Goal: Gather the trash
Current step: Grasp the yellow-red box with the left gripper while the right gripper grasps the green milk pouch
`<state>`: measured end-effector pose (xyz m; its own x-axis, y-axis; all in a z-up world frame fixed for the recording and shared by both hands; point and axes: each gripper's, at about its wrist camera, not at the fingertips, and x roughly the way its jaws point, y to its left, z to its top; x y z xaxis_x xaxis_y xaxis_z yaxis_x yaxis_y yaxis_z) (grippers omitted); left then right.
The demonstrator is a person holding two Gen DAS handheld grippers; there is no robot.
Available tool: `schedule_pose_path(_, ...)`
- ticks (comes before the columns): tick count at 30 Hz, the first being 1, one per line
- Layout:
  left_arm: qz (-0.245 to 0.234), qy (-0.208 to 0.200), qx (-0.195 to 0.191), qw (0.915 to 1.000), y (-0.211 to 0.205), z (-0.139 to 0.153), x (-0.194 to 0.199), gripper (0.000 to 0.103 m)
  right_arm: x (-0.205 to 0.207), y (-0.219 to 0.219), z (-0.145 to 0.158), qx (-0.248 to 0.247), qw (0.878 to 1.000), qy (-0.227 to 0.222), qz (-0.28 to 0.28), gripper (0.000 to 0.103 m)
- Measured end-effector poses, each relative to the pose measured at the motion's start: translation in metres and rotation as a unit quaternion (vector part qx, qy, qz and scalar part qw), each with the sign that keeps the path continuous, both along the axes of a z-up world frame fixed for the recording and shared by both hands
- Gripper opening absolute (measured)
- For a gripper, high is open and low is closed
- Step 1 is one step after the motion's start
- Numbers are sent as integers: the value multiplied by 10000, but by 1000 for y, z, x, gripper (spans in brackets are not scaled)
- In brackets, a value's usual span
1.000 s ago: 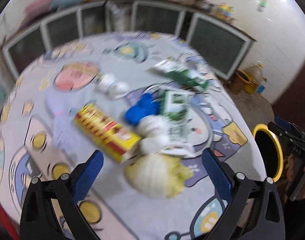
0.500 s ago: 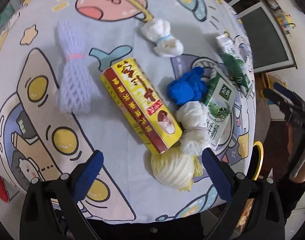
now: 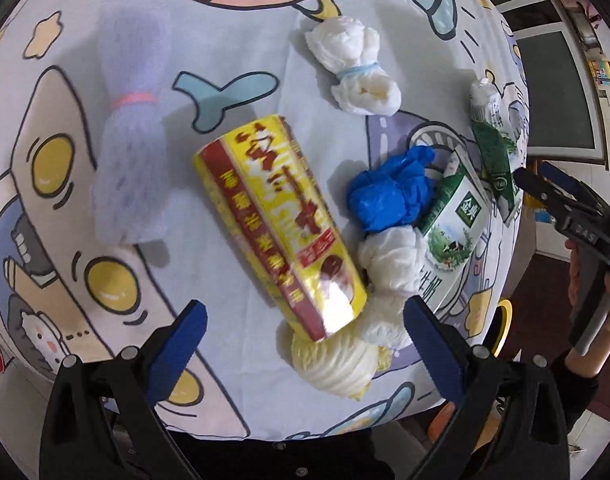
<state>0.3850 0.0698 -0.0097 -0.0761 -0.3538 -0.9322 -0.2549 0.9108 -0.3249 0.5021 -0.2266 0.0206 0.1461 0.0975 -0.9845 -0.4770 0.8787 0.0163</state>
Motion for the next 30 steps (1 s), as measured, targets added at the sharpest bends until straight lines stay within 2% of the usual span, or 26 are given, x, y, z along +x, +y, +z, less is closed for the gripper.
schedule_pose_path(8,39,140,14,9999,-4,-17,20,95,24,0,-27,-232,9996,167,-83,94)
schedule_pose_path(16,85,251,-39,9996,-5,-38,33,95,32,2,-53,-255,9987,417,-110,94)
schedule_pose_path(17,65,249,-14,9997,-5,-40,33,95,34,1,-57,-251,9983,496,-189,91)
schedule_pose_path(18,55,231,32,9997,-4,-42,32,93,36,-1,-60,-267,9979,547,-232,72)
schedule_pose_path(19,51,201,32,9998,-4,-42,32,82,37,-1,-64,-327,9973,606,-252,63)
schedule_pose_path(20,12,166,64,9998,-5,-41,32,62,38,-2,-65,-311,9971,628,-283,54)
schedule_pose_path(21,-51,109,72,9999,-5,-41,31,53,38,-2,-64,-259,9972,627,-326,53)
schedule_pose_path(23,-36,6,-30,10000,-5,-38,30,41,39,-5,-60,-205,9970,587,-470,52)
schedule_pose_path(26,-147,-169,-90,9997,-9,-29,26,33,37,-9,-53,-232,9966,459,-642,52)
schedule_pose_path(30,-193,-370,-175,9990,-7,-8,16,30,23,-11,-28,-103,9971,287,-691,52)
